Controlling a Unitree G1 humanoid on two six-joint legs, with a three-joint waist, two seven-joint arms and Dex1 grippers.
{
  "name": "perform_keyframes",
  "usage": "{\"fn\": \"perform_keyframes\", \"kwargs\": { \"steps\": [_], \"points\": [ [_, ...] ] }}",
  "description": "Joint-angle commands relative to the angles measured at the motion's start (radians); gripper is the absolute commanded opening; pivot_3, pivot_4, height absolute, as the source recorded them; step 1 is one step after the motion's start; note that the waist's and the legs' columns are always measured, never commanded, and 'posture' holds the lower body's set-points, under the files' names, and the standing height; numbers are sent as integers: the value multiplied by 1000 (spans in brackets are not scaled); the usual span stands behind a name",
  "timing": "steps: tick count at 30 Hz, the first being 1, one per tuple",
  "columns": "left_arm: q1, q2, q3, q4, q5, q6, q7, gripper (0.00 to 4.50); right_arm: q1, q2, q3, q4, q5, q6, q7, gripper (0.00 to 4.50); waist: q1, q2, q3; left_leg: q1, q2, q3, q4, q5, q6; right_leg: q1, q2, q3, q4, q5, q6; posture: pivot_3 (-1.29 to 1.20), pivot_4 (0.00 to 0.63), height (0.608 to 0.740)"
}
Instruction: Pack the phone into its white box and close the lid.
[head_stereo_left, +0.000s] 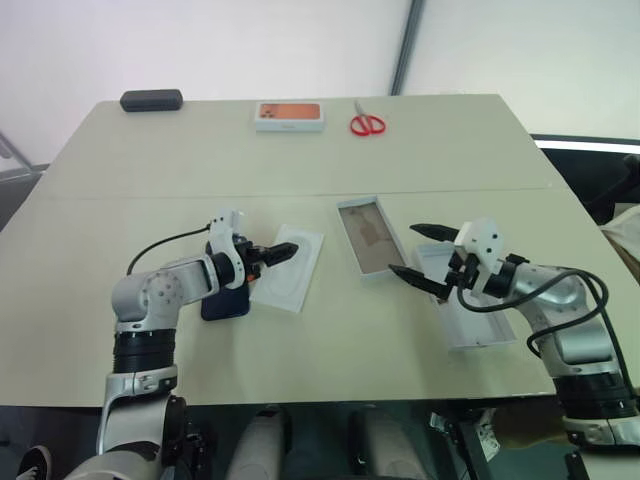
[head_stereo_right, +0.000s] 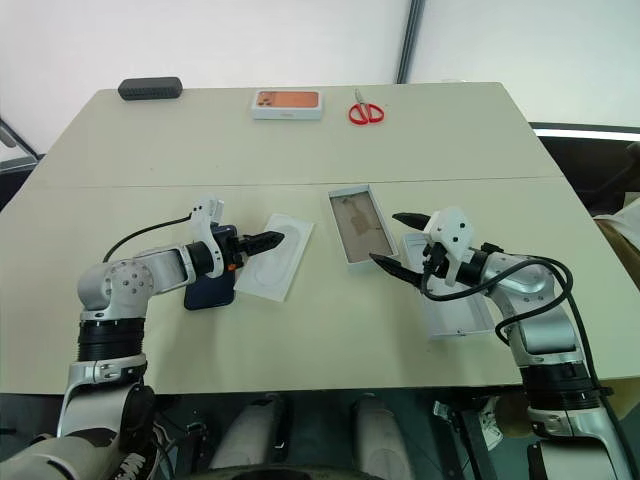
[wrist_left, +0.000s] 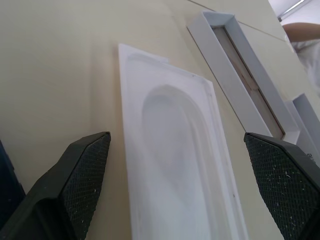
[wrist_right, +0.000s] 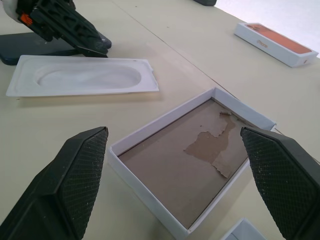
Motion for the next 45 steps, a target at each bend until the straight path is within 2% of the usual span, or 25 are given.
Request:
{"fn": "perform_keyframes", "kwargs": {
  "steps": [1,7,8,10,17,23,25,30,35,40,45],
  "points": [
    [39,-4,-5,-31,-27,61,7,4500,1,0,-18,-35,4,-15,-9,4439,0,0,0,0,0,0,0,0,0,0,0,0,0,0,0,0,150,740],
    [60,-9,26,-60,-50,92,23,4500,3,3,-13,-38,2,-16,-13,4439,0,0,0,0,0,0,0,0,0,0,0,0,0,0,0,0,150,740],
    [62,-9,30,-62,-56,97,24,4260,0,3,-12,-35,2,-16,-13,4490,0,0,0,0,0,0,0,0,0,0,0,0,0,0,0,0,150,740],
    [70,-5,17,-76,-53,99,26,3660,-6,3,-10,-28,0,-18,-13,4500,0,0,0,0,0,0,0,0,0,0,0,0,0,0,0,0,150,740],
    [77,-15,21,-93,-52,101,33,576,-13,13,0,-33,0,-13,-17,4500,1,0,0,-1,0,0,0,0,0,0,-1,0,0,0,0,0,150,740],
    [89,-16,39,-87,-65,103,39,576,-4,15,-2,-46,0,-9,-25,4500,1,0,0,-1,-1,0,0,0,0,0,-1,0,0,0,0,0,150,740],
    [90,-20,42,-79,-66,108,45,19,-1,15,-2,-53,0,-7,-28,4500,1,0,0,-1,-1,0,0,0,0,0,-1,0,0,0,0,0,150,740],
    [69,-34,56,-73,-76,120,69,19,6,12,-1,-64,3,0,-30,4500,1,0,0,0,-1,0,0,0,0,0,-1,0,0,0,0,0,150,740],
    [31,-72,130,-43,-115,144,105,19,8,13,12,-71,17,22,-13,4500,1,0,0,-1,-1,0,0,0,0,0,-1,0,0,0,0,0,150,740],
    [-6,-80,188,-37,-136,128,126,19,1,20,87,-81,-10,22,27,4500,-2,0,0,-1,-1,0,0,0,0,-1,0,0,0,0,0,0,150,740],
    [-33,-67,204,-40,-137,105,133,19,-104,19,172,48,-80,20,69,4500,-3,0,0,-1,-1,0,0,0,0,-1,0,0,0,0,0,0,150,740]
  ]
}}
